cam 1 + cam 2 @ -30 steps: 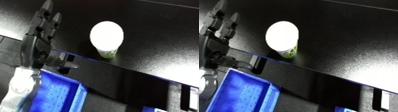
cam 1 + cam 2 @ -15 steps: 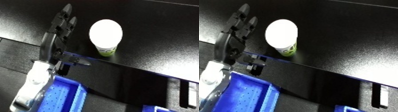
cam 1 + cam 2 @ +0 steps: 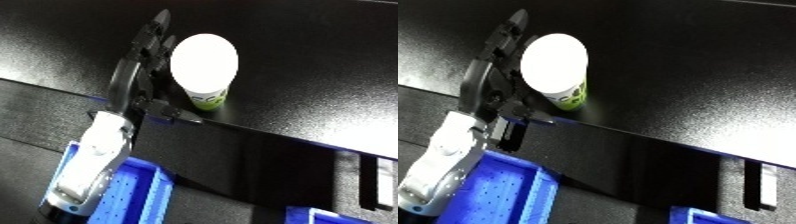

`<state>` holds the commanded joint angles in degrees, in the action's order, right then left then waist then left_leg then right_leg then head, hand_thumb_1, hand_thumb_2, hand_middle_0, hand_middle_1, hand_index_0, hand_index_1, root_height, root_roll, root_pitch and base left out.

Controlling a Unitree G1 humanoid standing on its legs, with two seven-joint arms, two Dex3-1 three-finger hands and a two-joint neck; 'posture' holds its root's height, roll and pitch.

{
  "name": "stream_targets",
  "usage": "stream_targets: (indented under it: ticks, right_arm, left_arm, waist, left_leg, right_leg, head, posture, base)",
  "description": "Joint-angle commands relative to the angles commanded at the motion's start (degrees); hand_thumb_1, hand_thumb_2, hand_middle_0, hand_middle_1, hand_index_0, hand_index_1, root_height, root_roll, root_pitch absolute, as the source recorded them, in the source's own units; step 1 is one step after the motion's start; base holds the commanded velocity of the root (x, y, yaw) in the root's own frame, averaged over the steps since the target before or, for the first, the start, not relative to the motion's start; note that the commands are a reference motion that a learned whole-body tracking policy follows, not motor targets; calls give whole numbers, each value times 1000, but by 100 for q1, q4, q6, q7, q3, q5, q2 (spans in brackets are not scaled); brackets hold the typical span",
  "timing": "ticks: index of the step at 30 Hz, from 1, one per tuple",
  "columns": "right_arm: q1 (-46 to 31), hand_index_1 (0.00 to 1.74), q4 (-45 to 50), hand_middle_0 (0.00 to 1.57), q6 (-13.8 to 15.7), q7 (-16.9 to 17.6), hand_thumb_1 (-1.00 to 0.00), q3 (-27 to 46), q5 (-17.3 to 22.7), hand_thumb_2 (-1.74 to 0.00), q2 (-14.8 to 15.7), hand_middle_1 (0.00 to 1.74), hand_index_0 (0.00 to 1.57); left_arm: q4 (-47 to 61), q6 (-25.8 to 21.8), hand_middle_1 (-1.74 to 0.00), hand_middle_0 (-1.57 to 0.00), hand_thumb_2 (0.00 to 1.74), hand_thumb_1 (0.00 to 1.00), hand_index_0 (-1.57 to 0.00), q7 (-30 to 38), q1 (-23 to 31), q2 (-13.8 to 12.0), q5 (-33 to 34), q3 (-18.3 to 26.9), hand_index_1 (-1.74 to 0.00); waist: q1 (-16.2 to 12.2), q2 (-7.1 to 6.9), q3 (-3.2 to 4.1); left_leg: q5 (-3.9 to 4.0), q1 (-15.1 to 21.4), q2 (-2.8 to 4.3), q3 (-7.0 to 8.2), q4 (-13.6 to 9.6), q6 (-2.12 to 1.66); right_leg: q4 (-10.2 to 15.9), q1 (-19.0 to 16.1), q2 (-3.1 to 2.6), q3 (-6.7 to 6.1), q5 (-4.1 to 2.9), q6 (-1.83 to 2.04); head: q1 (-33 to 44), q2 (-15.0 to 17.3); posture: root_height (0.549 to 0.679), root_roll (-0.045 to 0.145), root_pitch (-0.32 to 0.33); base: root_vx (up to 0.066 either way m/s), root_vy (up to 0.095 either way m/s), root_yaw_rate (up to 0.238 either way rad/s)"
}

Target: Pick up the object and place it into the box

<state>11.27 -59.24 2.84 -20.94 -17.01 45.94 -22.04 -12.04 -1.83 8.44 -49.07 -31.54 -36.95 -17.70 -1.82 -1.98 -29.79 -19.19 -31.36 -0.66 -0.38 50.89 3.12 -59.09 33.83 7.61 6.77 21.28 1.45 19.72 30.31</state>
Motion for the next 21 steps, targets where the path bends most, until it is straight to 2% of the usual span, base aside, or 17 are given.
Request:
stream_targets:
  ticks: [9,19,21]
  right_arm:
    - [79,0,-56,0,33,-41,0,-27,45,0,8,0,0]
    - [161,0,-46,0,56,3,0,-56,62,0,31,0,0]
    - [163,0,-48,0,63,3,0,-60,64,0,37,0,0]
  left_arm:
    - [-266,14,-870,-785,870,500,-785,18,-367,101,-68,-204,-870]
    - [-423,20,-1740,-1570,1740,1000,-1570,-34,-517,185,-228,-298,-1740]
    - [-432,48,-1740,-1570,1740,1000,-1570,-43,-504,212,-417,-283,-1740]
  waist:
    - [-81,-21,0]
    - [-108,-5,0]
    - [-106,0,0]
  left_leg:
    - [-20,-53,25,40,14,10]
    - [-31,-39,22,50,2,6]
    - [-31,-26,20,47,-1,7]
  right_leg:
    - [7,95,-7,-37,-44,30]
    - [34,89,4,-53,-64,35]
    - [37,78,9,-51,-65,36]
  head:
    - [43,-104]
    - [59,-139]
    - [68,-146]
  posture:
    - [605,21,-5]
    - [605,22,-4]
    - [605,22,-6]
  base:
    - [-13,4,-30]
    - [-10,4,-7]
    - [-8,1,9]
